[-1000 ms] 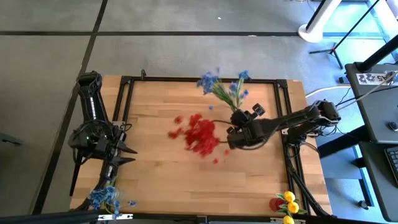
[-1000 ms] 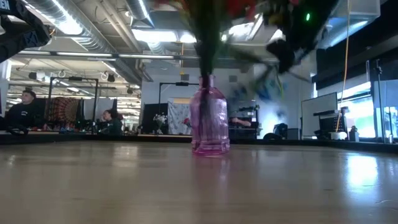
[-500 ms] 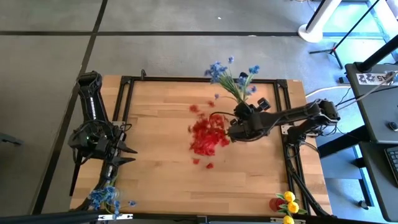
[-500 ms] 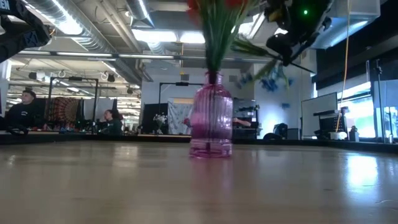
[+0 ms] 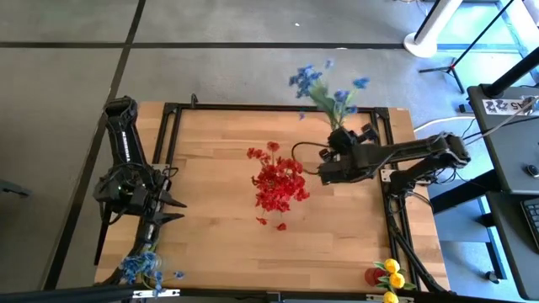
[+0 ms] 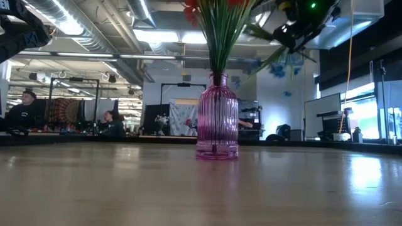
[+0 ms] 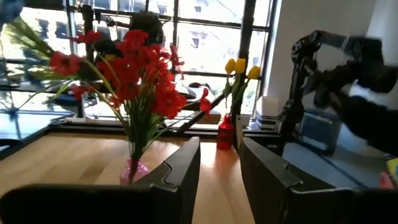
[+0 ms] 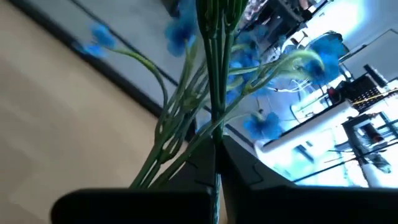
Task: Sort flowers into vase by color
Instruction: Put the bottom blue flowers into the transparent vase
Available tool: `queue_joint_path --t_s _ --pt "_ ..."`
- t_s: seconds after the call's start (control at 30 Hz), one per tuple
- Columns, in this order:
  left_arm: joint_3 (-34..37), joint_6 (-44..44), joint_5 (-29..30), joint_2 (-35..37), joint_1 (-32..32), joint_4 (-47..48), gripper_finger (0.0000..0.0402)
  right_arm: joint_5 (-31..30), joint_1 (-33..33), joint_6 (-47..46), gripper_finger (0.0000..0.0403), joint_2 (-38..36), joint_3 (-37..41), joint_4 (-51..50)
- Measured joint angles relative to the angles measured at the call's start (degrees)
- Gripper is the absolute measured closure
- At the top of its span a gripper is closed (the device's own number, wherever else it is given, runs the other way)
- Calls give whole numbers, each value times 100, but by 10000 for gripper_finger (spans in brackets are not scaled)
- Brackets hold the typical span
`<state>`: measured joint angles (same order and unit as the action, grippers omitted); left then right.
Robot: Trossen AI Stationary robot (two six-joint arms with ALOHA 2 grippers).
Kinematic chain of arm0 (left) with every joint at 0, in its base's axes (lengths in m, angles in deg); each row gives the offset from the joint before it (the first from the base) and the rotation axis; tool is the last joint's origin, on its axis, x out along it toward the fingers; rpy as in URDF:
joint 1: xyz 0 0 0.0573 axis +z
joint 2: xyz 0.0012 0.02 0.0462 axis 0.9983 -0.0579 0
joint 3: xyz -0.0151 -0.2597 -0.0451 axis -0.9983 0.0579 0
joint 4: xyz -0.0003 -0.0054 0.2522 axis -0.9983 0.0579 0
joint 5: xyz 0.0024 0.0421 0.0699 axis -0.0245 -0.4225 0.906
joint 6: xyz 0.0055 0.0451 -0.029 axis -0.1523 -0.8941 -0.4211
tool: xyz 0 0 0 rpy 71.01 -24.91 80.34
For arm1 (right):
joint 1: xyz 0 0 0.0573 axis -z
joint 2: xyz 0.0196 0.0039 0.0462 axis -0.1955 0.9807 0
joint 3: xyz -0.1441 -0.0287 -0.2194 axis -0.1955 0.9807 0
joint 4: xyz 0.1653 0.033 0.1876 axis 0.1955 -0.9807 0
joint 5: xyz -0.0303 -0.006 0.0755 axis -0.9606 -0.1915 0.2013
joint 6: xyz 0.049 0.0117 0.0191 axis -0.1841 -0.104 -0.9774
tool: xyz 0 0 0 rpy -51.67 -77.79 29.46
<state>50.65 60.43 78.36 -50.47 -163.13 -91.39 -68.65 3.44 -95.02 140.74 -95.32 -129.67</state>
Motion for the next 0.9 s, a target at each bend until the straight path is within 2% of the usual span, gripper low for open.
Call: queue_joint_path --t_s 0.13,0.23,0.33,0.47,0.57,0.67,0.77,0.9 --pt "0 -4 -209 -30 330 167 292 -170 0 116 398 -548 0 73" --pt "0 -6 -490 -29 780 207 292 -166 0 675 398 -861 1 587" --pt "0 -10 -822 -29 1317 211 291 -142 0 1817 398 -1074 2 1534" --pt "0 -4 -1031 -18 2002 196 291 264 100 3705 398 -1154 2 3188" --pt "0 21 -1230 -18 2437 204 291 1103 439 5003 398 -1134 4 4385" --pt "0 175 -1605 -19 2864 215 291 2462 1029 5688 398 -1045 2 5414" --pt "0 415 -1854 -20 3225 339 291 3934 1668 5862 398 -877 2 5973" --pt "0 815 -1937 -20 3548 561 291 5769 2413 5860 398 -467 2 6112"
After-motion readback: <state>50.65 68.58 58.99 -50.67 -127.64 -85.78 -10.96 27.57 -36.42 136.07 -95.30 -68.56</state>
